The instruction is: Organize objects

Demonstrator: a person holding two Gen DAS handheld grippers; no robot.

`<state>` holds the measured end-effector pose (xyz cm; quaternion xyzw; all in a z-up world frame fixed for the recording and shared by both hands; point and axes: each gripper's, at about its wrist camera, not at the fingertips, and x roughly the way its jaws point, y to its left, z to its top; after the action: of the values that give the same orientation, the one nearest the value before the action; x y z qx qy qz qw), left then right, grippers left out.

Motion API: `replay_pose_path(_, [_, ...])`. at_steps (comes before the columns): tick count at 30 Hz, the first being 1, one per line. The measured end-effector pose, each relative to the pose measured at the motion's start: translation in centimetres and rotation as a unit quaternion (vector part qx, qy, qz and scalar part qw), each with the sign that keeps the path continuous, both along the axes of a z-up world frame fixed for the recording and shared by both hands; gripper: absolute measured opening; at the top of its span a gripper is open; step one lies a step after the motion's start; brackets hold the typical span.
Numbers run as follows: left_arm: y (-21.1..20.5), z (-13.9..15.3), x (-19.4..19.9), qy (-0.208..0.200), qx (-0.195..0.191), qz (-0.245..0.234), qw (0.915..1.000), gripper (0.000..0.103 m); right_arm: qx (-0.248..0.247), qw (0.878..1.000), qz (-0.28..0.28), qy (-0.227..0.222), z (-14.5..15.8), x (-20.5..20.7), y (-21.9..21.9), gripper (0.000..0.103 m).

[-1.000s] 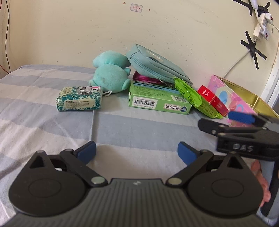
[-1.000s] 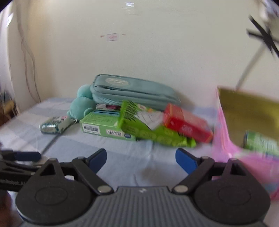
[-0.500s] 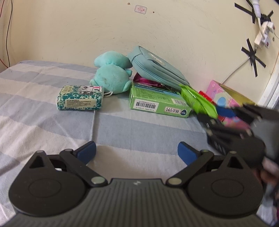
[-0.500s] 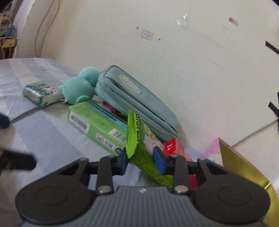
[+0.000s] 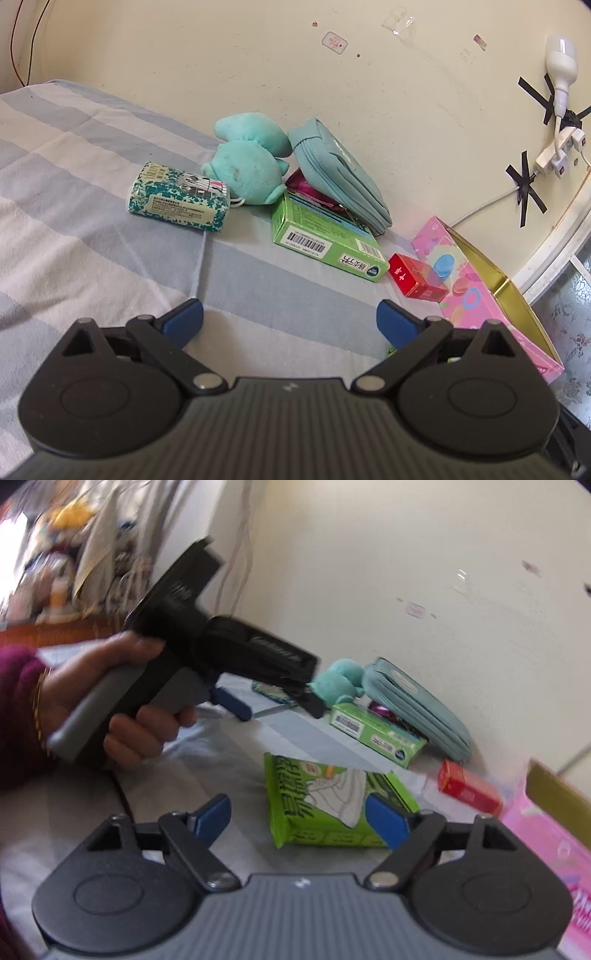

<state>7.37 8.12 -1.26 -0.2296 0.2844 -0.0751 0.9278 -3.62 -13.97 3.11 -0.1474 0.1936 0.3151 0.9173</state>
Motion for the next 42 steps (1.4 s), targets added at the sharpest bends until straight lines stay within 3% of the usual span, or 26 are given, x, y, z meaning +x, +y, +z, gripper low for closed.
replay_pose_path(3, [0.2,0.0,-0.2,0.001,-0.002,0.001,1.0,0.101,0.086,0.994,-0.05,0.053,1.0,2.8,-2.6,0.082])
replay_pose_path(6, [0.1,0.4,-0.9,0.009,-0.01,-0.003,0.9999,0.1,0.128,0.983,-0.096,0.084,1.0,5.3,-4.8,0.08])
replay_pose_path(13, [-1.2,1.4,-4.6,0.027,-0.021,-0.076,0.9965,0.095,0.118,0.98,-0.11,0.115,-0.2,8.3,-5.1,0.071])
replay_pose_path(17, [-2.0,1.2,-5.8,0.047,-0.055,-0.137,0.988,0.092,0.12,0.978,-0.112,0.133,-0.9,9.8,-5.0,0.069])
replay_pose_path(19, [-3.0,1.1,-5.7,0.049,-0.063,-0.163,0.9833,0.092,0.124,0.973,-0.116,0.156,-1.6,10.4,-5.1,0.063])
replay_pose_path(21, [-4.2,0.8,-5.2,0.059,-0.053,-0.172,0.982,0.083,0.149,0.966,-0.111,0.178,-2.0,10.6,-5.5,0.06])
replay_pose_path(27, [-5.5,0.2,-4.1,0.065,-0.031,-0.173,0.9824,0.071,0.18,0.958,-0.075,0.211,-2.3,8.1,-6.2,0.043])
replay_pose_path(33, [-6.4,1.5,-3.8,0.055,-0.017,-0.171,0.9836,0.065,0.171,0.965,-0.078,0.184,-1.9,4.6,-6.4,0.029])
replay_pose_path(38, [-9.7,5.3,-2.9,-0.007,0.018,-0.202,0.9791,0.065,0.214,0.962,-0.11,0.128,-0.2,4.0,-8.9,0.029])
replay_pose_path(42, [-14.0,7.9,-0.6,-0.056,0.047,-0.231,0.9703,0.066,0.228,0.961,-0.145,0.06,1.6,4.6,-11.6,0.029])
